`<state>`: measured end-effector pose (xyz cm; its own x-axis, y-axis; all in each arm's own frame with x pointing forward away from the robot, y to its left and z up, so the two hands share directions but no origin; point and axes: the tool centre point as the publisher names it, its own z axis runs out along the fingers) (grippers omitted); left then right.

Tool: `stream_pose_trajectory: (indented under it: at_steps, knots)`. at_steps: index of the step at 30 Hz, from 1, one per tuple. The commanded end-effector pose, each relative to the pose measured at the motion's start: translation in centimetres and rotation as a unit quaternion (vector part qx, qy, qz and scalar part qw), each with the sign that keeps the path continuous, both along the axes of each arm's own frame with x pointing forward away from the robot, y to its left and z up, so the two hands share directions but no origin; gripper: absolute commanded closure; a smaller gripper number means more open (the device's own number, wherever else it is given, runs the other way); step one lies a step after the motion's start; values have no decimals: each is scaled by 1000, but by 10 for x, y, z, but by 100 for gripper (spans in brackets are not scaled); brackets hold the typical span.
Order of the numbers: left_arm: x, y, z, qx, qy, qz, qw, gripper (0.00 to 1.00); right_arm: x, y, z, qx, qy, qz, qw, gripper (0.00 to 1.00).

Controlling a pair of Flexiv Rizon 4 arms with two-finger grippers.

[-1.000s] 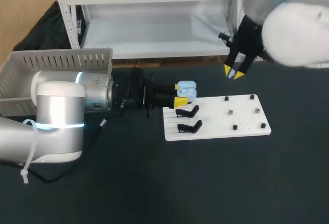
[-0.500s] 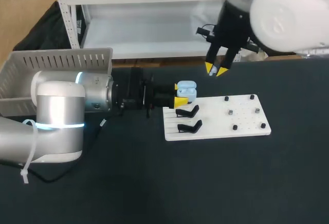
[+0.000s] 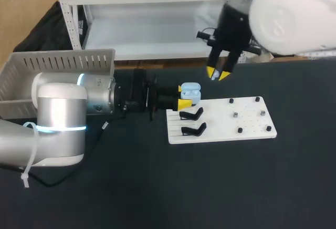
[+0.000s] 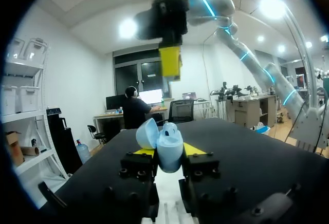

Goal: Pick up each earbud case from the left stands, insert the matching earbuds, close the lid, and place the case in the box.

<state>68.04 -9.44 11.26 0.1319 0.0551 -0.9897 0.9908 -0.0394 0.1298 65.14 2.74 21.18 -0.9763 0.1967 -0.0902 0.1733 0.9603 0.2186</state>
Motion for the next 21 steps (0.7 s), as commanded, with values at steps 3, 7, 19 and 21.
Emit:
stream_pose_trajectory:
  at_steps: [3, 7, 19, 21]
  knots:
    - [0, 0, 0, -1, -1, 1, 1000, 100, -6, 32, 5, -26, 5, 34, 999, 100]
    - [0, 0, 0, -1, -1, 1, 1000, 100, -8, 42, 0, -30, 13, 53, 998, 100]
    - [0, 0, 0, -1, -1, 1, 1000, 100, -2, 55, -13, -36, 33, 66, 997, 100]
    - [0, 0, 0, -1, -1, 1, 1000, 100, -2, 55, -13, -36, 33, 66, 997, 100]
